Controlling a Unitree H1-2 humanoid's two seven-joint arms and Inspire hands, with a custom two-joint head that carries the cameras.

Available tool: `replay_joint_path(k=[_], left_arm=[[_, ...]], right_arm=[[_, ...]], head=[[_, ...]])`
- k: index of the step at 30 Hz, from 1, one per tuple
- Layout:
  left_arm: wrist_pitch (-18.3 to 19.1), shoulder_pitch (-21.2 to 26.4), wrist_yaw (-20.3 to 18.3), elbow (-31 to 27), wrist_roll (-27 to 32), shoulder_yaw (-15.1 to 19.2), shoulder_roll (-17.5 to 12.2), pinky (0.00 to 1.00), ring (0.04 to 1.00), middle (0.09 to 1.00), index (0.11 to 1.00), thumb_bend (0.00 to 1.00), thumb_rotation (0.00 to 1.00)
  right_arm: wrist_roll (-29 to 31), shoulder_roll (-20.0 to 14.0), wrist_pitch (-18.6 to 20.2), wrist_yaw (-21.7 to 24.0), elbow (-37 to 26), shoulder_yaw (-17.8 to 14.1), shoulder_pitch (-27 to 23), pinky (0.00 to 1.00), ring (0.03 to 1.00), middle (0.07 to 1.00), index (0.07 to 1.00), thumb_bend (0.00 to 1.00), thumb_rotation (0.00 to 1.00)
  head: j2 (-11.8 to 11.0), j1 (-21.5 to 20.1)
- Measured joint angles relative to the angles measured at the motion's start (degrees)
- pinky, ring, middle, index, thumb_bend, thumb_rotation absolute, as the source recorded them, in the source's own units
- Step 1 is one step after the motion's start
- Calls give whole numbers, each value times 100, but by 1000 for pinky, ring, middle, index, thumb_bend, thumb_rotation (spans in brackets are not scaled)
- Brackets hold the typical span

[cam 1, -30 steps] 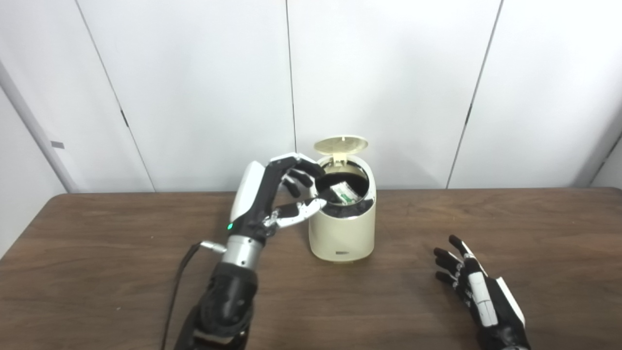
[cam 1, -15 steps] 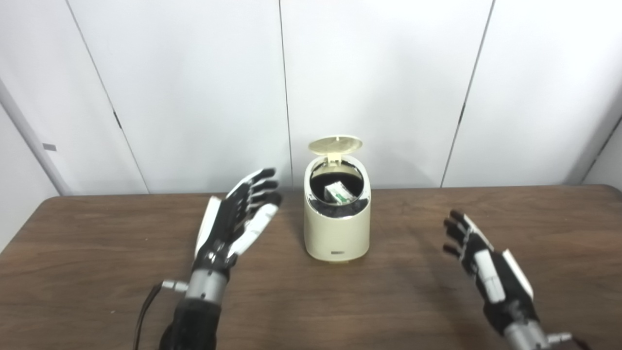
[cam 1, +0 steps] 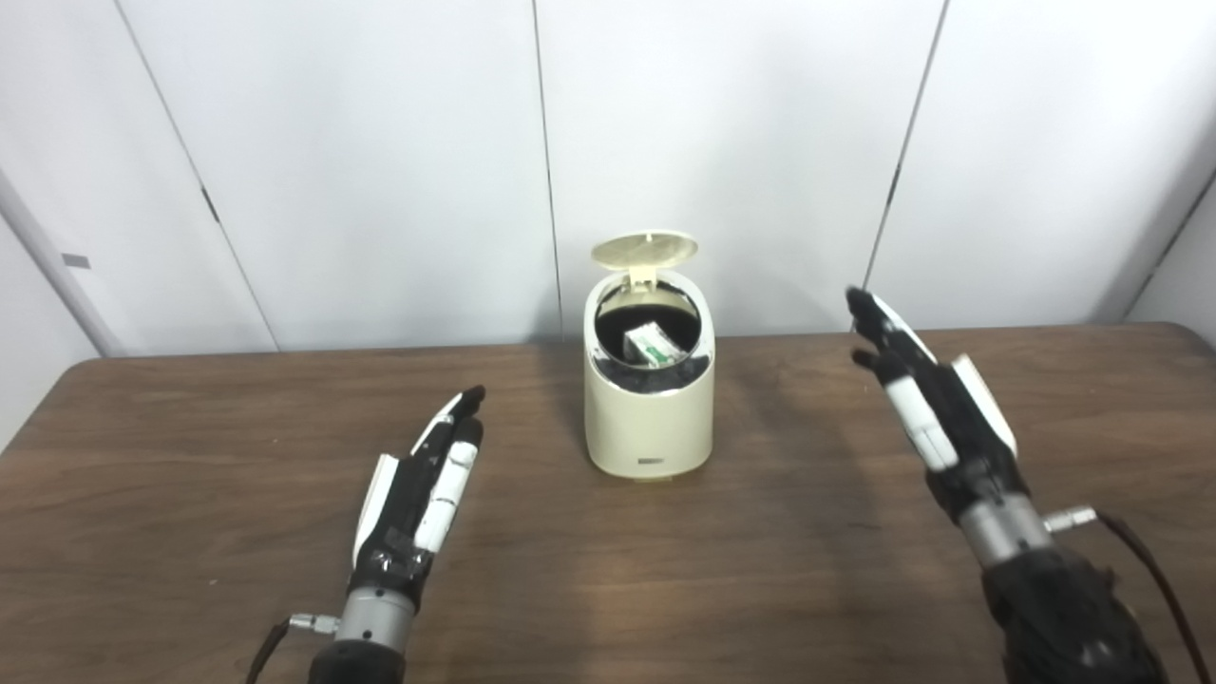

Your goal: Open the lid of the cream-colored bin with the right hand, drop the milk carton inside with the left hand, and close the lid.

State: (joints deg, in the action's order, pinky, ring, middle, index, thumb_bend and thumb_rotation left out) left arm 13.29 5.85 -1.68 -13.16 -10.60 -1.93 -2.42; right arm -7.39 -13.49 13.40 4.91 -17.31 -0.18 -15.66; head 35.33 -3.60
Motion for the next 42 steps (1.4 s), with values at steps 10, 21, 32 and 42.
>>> replay_joint_path(k=[10,21,32,42], left_arm=[[-301,-13,136,702,355,9,338,942,940,960,968,609,1000],[-692,34,457,1041,397,73,519,1000,975,979,976,625,1000],[-752,47,531,1101,564,59,594,1000,973,979,984,634,1000],[-745,54,537,1101,607,47,607,961,931,958,969,617,1000]], right_arm=[[-589,-1,478,136,132,420,-1153,835,914,924,882,613,978],[-1457,-220,670,472,652,1007,-1883,829,901,925,902,600,1000],[-2000,-217,612,625,1288,1467,-2145,843,948,960,810,600,995],[-2324,-219,383,634,1563,1659,-2284,900,985,986,802,624,998]], head=[[-26,-9],[-105,26],[-158,114],[-167,158]])
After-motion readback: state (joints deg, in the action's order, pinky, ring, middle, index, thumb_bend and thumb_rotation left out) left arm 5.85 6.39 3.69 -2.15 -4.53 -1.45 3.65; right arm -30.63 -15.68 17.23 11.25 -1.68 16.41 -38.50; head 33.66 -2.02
